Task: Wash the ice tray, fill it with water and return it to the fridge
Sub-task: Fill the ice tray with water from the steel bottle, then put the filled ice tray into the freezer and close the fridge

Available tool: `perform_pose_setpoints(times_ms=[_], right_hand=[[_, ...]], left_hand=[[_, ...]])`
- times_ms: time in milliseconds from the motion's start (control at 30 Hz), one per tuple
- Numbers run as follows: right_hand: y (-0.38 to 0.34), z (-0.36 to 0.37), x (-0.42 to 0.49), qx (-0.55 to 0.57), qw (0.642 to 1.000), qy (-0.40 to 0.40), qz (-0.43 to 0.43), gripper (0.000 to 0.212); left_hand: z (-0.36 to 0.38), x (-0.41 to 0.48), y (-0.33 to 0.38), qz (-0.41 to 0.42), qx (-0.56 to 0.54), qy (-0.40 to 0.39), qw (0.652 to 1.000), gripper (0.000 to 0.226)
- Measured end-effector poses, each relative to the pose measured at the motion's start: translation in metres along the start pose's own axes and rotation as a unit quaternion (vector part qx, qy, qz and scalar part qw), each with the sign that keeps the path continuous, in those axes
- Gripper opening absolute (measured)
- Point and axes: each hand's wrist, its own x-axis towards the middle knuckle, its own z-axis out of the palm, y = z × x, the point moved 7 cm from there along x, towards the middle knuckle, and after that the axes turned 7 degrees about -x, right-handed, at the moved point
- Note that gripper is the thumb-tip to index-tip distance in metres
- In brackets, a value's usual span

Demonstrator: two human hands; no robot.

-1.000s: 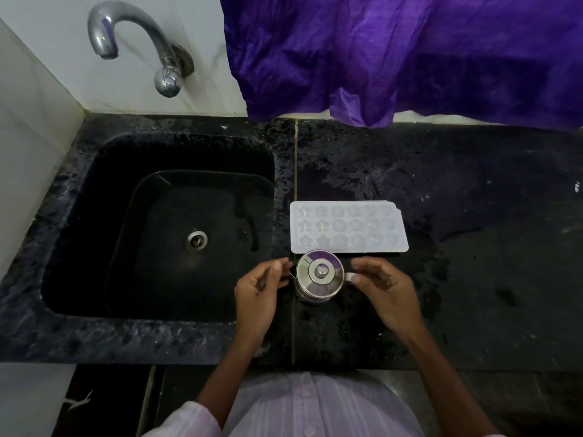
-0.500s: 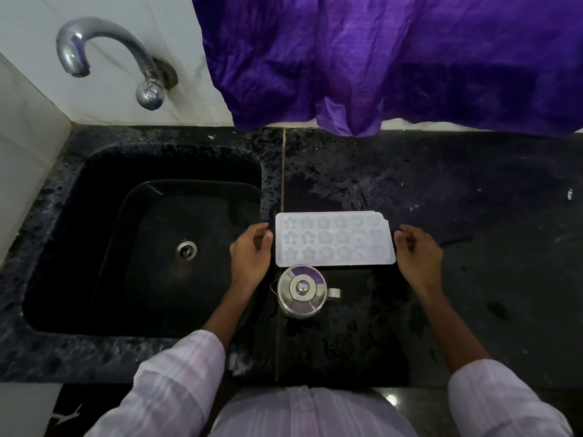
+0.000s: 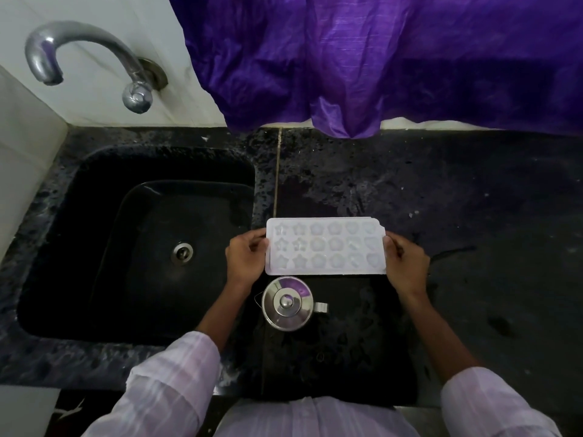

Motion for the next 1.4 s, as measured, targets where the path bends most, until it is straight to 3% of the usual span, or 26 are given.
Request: perform_pose_setpoints(times_ms=[300,767,1067,1400], right_hand=[[0.002,-0.009,-0.001,0.068,0.997,0.011,0.041,0.023],[-0.002,-0.066,-0.029,0.194,0.977,0.046,0.079,0.021],[-0.006,-0.113,-0.095,0.223,0.960,0.123,0.115,0.024],[0.011,-0.151,-0.221,0.180,0.938,0.227,0.188,0.026]], left_hand=[[0.000,0.005,0.014,-0.006,-0.024,0.015,1.000,0.026],[-0.009,-0.018,0.065,0.022,-0.087,-0.027,0.996,0.025],[-0.017,-0.047,0.098,0.063,-0.100,-0.096,0.988,0.024],[-0.011,-0.104,0.115,0.144,-0.015,-0.210,0.967,0.024]])
